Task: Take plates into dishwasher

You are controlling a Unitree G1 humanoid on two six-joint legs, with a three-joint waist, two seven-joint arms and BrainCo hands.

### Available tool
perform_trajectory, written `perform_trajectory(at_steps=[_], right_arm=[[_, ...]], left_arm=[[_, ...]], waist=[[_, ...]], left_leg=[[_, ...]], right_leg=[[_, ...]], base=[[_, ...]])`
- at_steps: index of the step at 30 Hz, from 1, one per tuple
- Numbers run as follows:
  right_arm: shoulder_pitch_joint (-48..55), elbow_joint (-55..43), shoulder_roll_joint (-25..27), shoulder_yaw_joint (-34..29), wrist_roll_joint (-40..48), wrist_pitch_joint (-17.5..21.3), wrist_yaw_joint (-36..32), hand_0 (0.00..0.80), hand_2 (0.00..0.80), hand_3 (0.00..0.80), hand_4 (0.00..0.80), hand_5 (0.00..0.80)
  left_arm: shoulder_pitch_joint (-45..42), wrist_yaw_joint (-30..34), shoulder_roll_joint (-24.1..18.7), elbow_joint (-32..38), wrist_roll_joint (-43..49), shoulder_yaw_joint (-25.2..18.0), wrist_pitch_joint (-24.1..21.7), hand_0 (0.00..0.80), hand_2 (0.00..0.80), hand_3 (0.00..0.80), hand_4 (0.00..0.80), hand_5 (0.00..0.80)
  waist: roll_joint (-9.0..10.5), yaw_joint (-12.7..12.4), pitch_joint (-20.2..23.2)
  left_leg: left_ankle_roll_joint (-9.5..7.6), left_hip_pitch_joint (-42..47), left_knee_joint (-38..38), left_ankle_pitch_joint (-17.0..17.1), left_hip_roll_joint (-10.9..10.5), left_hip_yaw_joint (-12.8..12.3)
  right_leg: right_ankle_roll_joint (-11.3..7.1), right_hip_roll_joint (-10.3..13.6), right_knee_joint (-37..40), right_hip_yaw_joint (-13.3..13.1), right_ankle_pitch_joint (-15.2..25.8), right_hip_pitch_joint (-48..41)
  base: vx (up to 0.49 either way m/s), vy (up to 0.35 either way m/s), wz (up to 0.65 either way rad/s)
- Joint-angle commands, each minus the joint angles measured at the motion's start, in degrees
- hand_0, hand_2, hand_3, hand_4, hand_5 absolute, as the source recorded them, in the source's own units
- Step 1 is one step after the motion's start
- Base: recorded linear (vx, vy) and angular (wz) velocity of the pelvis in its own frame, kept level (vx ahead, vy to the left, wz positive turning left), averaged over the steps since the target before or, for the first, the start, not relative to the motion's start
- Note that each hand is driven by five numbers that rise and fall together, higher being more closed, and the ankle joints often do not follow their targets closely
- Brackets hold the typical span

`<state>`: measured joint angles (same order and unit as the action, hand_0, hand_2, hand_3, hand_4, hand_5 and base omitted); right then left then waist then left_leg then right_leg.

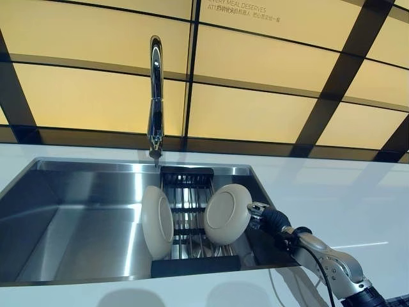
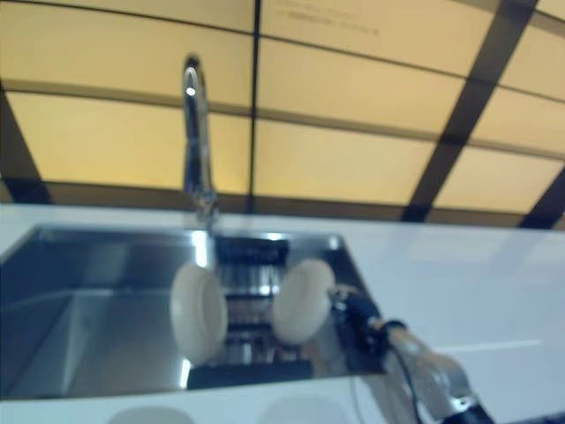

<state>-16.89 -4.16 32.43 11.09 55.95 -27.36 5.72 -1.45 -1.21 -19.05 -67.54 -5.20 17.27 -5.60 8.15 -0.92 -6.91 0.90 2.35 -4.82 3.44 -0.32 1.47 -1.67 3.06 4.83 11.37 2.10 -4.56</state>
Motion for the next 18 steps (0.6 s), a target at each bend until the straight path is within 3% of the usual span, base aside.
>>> perform_trajectory(at_steps=[1,9,18], right_arm=[[-3.22,-1.00,0.75,-0.26,1.87,1.39,-0.92,0.800,0.800,0.800,0.800,0.800],[-3.03,-1.14,-0.02,-0.19,1.41,2.33,-1.64,0.800,0.800,0.800,0.800,0.800],[-6.19,-4.98,-1.31,-0.22,5.73,6.36,-3.76,0.800,0.800,0.800,0.800,0.800]], left_arm=[[4.92,-0.53,-0.44,-2.47,1.55,1.26,-1.14,0.000,0.000,0.000,0.000,0.000],[4.66,-0.73,-0.29,-2.05,1.58,1.26,-0.92,0.000,0.000,0.000,0.000,0.000],[4.87,-0.59,-0.59,-2.11,1.64,0.99,-0.87,0.000,0.000,0.000,0.000,0.000]], waist=[[-0.24,-1.75,0.89],[-0.16,-2.12,0.89],[0.16,-2.52,0.76]], left_leg=[[-0.95,-1.05,-0.18,-0.89,0.52,-2.02],[-0.95,-1.13,-0.18,-0.90,0.43,-1.85],[-0.80,-1.14,-0.18,-0.93,0.50,-2.07]], right_leg=[[-1.56,0.01,-3.81,-0.16,-0.92,1.06],[-1.63,-0.01,-3.34,0.12,-0.69,0.88],[-1.59,-0.21,-2.80,0.37,-0.30,0.80]], base=[[0.000,0.000,0.00],[0.000,0.000,0.00],[0.000,0.000,0.00]])
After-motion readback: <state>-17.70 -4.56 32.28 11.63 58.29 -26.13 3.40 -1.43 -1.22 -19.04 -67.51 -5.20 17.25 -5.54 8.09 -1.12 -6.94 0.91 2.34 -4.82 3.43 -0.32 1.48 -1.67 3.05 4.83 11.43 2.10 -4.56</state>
